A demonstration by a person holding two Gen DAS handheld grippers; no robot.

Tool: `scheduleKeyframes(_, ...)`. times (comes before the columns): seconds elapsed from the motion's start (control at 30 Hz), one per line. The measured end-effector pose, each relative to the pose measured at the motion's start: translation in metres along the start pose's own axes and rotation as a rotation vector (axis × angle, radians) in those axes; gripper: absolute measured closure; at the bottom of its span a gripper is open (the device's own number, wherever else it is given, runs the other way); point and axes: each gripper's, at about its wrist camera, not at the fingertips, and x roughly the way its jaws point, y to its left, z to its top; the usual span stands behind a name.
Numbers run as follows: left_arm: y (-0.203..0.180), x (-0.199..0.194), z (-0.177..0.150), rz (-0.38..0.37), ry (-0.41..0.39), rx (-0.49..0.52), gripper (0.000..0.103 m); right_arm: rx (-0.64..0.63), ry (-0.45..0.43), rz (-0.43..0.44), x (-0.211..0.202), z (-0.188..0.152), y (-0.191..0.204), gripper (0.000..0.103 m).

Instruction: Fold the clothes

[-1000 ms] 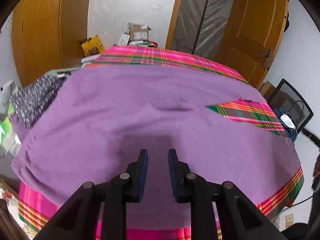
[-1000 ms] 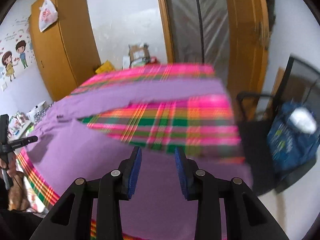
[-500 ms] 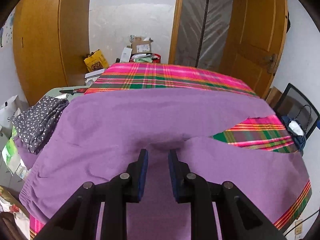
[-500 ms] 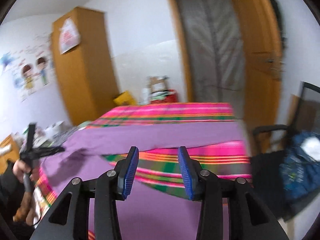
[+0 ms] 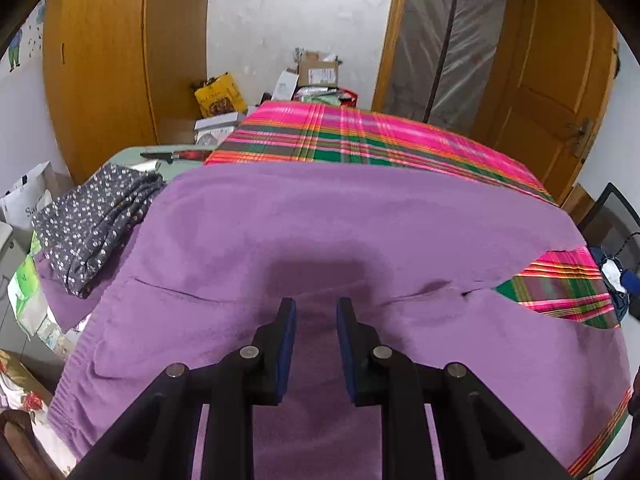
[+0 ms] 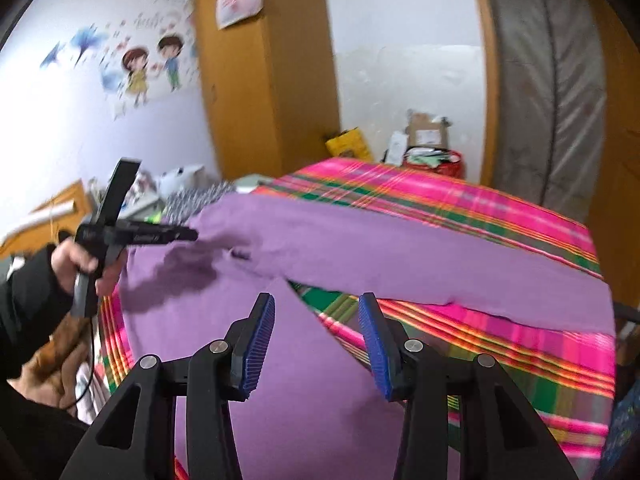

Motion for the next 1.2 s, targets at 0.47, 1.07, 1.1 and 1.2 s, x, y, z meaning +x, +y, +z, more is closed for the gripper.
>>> scheduleKeyframes(0.47,0.074,0.03,0.088,0.052,-0.008,-0.111,0.082,0.024,0.056,0.042,0.052,0.029,-0.006,0.058)
scheduleKeyframes(1.07,0.039,0.065,0.079,0.188,0.034,-0.056,0.082,0.109,0.109,0.04,0.077,0.024,-0.003,0.058)
scheduleKeyframes(1.1,0.033,0.056,0.077,0.189,0.017,-0.051,0.082,0.111,0.11,0.041,0.076,0.022,-0.002,0.058)
scheduleKeyframes(1.2,0.013,0.03,0.067,0.174,-0.024,-0.044,0.082,0.106,0.117,0.046,0.074,0.017,0.002,0.058)
